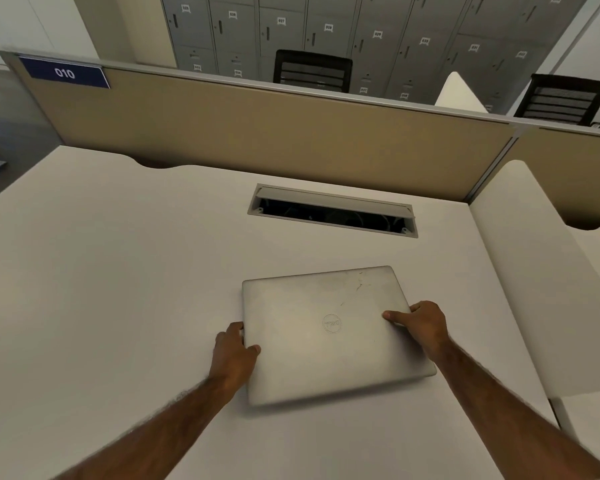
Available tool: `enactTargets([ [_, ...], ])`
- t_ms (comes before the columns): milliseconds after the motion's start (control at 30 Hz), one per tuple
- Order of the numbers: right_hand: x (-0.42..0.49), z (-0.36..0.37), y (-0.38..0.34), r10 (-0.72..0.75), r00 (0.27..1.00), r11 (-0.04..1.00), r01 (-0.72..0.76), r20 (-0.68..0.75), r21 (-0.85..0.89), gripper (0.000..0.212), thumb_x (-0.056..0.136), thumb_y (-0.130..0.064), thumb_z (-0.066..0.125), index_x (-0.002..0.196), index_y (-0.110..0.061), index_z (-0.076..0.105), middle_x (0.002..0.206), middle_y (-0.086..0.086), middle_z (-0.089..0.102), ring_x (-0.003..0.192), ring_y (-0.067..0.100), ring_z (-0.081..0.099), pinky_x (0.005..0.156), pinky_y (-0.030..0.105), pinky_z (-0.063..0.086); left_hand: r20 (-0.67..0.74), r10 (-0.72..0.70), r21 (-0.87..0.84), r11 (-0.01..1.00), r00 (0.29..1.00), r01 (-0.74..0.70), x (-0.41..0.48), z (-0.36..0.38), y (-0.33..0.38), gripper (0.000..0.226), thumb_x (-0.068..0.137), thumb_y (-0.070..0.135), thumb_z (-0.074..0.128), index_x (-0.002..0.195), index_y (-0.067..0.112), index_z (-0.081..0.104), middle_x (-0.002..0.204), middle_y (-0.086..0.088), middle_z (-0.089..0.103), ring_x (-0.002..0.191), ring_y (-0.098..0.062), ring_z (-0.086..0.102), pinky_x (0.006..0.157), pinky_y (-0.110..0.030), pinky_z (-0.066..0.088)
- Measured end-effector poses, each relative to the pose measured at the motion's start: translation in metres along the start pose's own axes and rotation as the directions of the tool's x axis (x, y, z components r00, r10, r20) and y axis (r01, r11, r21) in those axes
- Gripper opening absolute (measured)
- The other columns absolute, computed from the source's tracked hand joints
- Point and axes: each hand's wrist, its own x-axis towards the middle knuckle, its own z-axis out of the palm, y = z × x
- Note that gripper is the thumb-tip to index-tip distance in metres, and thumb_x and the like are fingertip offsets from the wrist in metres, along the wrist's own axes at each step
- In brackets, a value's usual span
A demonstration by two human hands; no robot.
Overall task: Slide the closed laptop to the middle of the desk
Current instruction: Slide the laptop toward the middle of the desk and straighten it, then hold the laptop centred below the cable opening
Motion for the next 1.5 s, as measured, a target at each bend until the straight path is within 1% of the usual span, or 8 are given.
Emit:
enactTargets([
  [100,0.001,0.01,-0.012,0.002,1.0,1.0,-0.002,-0.025,0.014,0.06,0.056,-0.043,0.095,0.062,-0.015,0.043,0.064,0.007,0.045,0.059,0.022,0.045,0.055,0.033,0.029,0.006,0.018,0.004,1.0,1.0,-0.018,0.017,-0.012,0.003,0.048,0.081,0.006,0.067,0.128,0.011,0.055,0.117,-0.012,0.065,0.091,-0.024,0.065,0.07,-0.027,0.052],
  [200,0.002,0.018,-0.019,0.017,0.999,1.0,-0.016,-0.04,0.016,0.057,0.056,-0.043,0.095,0.062,-0.012,0.047,0.062,0.006,0.049,0.056,0.023,0.048,0.053,0.033,0.032,0.03,0.03,0.0,1.0,0.999,-0.03,0.031,-0.023,0.008,0.048,0.082,0.004,0.067,0.128,0.009,0.055,0.11,-0.008,0.066,0.084,-0.021,0.064,0.062,-0.022,0.048],
  [567,-0.006,0.049,-0.043,0.066,0.993,0.994,-0.058,-0.094,0.092,0.061,0.056,-0.041,0.095,0.053,-0.018,0.039,0.051,-0.003,0.045,0.046,0.017,0.044,0.045,0.027,0.029,0.098,0.093,0.088,0.991,0.991,-0.101,0.082,-0.061,0.025,0.049,0.082,0.006,0.068,0.129,0.009,0.054,0.103,-0.009,0.066,0.084,-0.023,0.063,0.059,-0.021,0.046],
  [800,-0.013,0.06,-0.045,0.07,0.992,0.995,-0.062,-0.106,0.084,0.055,0.06,-0.045,0.094,0.068,-0.007,0.056,0.065,0.005,0.059,0.061,0.024,0.058,0.052,0.031,0.039,0.119,0.095,0.104,0.989,0.988,-0.107,0.098,-0.071,0.023,0.049,0.082,0.004,0.068,0.129,0.009,0.055,0.106,-0.01,0.067,0.083,-0.02,0.062,0.056,-0.016,0.043],
  [1000,-0.017,0.067,-0.046,0.071,0.99,0.996,-0.063,-0.123,0.067,0.055,0.06,-0.045,0.093,0.061,-0.009,0.052,0.06,0.003,0.057,0.056,0.022,0.056,0.051,0.031,0.038,0.128,0.097,0.118,0.987,0.987,-0.112,0.104,-0.072,0.018,0.048,0.083,0.005,0.068,0.129,0.009,0.055,0.106,-0.008,0.066,0.086,-0.021,0.061,0.057,-0.015,0.042],
  [1267,-0.02,0.07,-0.048,0.07,0.99,0.997,-0.064,-0.123,0.047,0.058,0.062,-0.044,0.093,0.059,-0.01,0.046,0.058,0.004,0.052,0.055,0.021,0.05,0.051,0.031,0.034,0.12,0.113,0.143,0.981,0.986,-0.13,0.109,-0.075,0.021,0.048,0.081,0.001,0.068,0.128,0.006,0.058,0.096,-0.006,0.064,0.078,-0.019,0.061,0.056,-0.016,0.043],
  [1400,-0.019,0.069,-0.046,0.067,0.991,0.997,-0.061,-0.12,0.053,0.06,0.062,-0.044,0.092,0.059,-0.012,0.042,0.059,0.004,0.049,0.055,0.021,0.048,0.051,0.031,0.034,0.087,0.134,0.176,0.973,0.987,-0.147,0.108,-0.073,0.02,0.048,0.08,0.001,0.069,0.126,0.005,0.06,0.092,-0.004,0.064,0.069,-0.011,0.059,0.054,-0.013,0.041],
  [1500,-0.018,0.067,-0.044,0.059,0.992,0.997,-0.052,-0.109,0.065,0.059,0.065,-0.043,0.091,0.057,-0.014,0.04,0.057,0.003,0.047,0.053,0.019,0.046,0.051,0.03,0.033,0.084,0.133,0.196,0.969,0.988,-0.148,0.108,-0.071,0.02,0.048,0.08,0.004,0.069,0.128,0.005,0.061,0.098,-0.007,0.068,0.078,-0.021,0.063,0.062,-0.021,0.047],
])
